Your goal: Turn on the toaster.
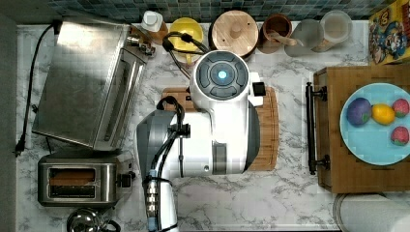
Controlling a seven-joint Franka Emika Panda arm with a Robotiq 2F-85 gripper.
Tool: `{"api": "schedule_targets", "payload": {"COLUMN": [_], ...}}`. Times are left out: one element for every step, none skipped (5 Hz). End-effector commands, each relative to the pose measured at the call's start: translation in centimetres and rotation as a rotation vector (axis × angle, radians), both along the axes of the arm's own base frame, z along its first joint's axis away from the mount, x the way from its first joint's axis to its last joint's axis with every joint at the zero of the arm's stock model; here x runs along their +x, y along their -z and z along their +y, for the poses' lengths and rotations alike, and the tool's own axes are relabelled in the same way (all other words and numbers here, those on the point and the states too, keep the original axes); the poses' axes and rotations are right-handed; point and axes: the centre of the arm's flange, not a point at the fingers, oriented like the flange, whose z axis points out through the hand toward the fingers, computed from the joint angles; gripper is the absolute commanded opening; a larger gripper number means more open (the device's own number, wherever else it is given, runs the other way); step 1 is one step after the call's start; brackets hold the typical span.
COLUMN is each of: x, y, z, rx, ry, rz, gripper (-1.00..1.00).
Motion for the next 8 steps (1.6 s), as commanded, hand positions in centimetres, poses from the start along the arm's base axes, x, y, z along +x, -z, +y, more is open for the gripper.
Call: {"api": "schedule_targets", "payload": {"x": [-0.1,-1.9,-4.0,-5.4,-9.1,-11.0,-12.8,-14.3], "y": [-0.6,0.0,-0.2,0.3,-1.7,-0.4,1.1,3.3], "z": [0.1,3.2,7.6,10.3,13.3,14.8,16.6,18.2], "rx": [0.001,0.044,0.037,0.062,0.084,0.118,0.111,0.123], "ry": [-0.023,-0.149,-0.297,-0.378,-0.466,-0.525,-0.603,-0.656], "rz": [-0.015,-0.036,-0.074,-0.078,-0.099,-0.055,-0.022,0.046], "gripper": [-1.00,-1.00,-1.00,-1.00,-1.00,-1.00,-1.00,-1.00]}}
